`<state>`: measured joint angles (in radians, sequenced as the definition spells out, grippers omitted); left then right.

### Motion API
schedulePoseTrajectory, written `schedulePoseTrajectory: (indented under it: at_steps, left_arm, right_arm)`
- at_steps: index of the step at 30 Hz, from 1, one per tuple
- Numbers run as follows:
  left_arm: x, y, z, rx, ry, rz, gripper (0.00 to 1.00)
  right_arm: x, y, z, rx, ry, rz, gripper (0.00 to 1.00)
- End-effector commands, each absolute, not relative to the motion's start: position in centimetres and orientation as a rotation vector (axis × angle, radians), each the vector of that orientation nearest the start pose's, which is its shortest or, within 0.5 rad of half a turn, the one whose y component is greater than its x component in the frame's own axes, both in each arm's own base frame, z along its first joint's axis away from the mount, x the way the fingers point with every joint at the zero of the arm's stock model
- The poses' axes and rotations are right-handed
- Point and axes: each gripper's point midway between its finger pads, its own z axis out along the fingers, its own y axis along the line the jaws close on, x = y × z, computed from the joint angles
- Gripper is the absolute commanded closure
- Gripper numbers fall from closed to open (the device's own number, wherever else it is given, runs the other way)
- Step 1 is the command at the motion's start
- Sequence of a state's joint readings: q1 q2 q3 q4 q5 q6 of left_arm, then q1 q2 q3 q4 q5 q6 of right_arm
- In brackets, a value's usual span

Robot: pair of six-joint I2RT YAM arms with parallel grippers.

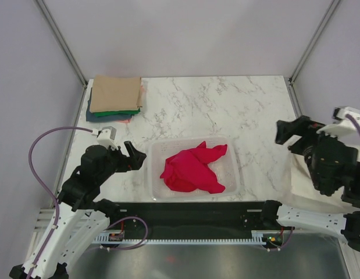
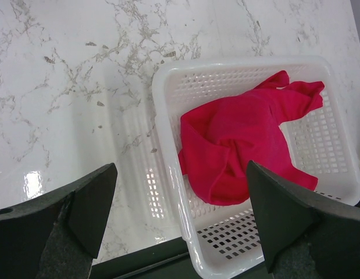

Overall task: Fold and stack the t-shirts
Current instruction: Move the tshirt to the center of the board

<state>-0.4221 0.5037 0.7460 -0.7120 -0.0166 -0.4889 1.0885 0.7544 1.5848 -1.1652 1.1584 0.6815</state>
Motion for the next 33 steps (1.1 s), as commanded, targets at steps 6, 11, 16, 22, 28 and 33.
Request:
schedulePoseTrajectory:
  at_steps: [6, 11, 16, 22, 28, 33]
  left_arm:
    - [19.8, -10.7, 21.8, -0.036, 2.051, -0.546, 0.01]
    - [19.7, -10.7, 22.1, -0.037, 2.036, -0.552, 0.01]
    - [19.6, -10.7, 22.2, -0.037, 2.028, -0.556, 0.01]
    - [19.7, -10.7, 22.1, -0.036, 2.037, -0.550, 0.01]
    - [19.7, -10.6, 22.1, -0.036, 2.036, -0.551, 0.01]
    - [19.7, -10.7, 22.1, -0.035, 2.037, -0.550, 0.01]
  right_arm:
    - [20.1, 16.8, 33.1, -0.166, 2.046, 0.195, 0.02]
    - [23.3, 19.1, 26.8, -0.155, 2.180, 0.091, 0.02]
    - [25.7, 17.0, 18.5, -0.103, 2.357, 0.049, 0.02]
    - [28.3, 15.7, 13.8, -0.088, 2.444, 0.052, 0.02]
    - [29.9, 16.6, 9.9, -0.104, 2.489, 0.177, 0.04]
    - [31.9, 15.6, 7.9, -0.068, 2.510, 0.235, 0.34]
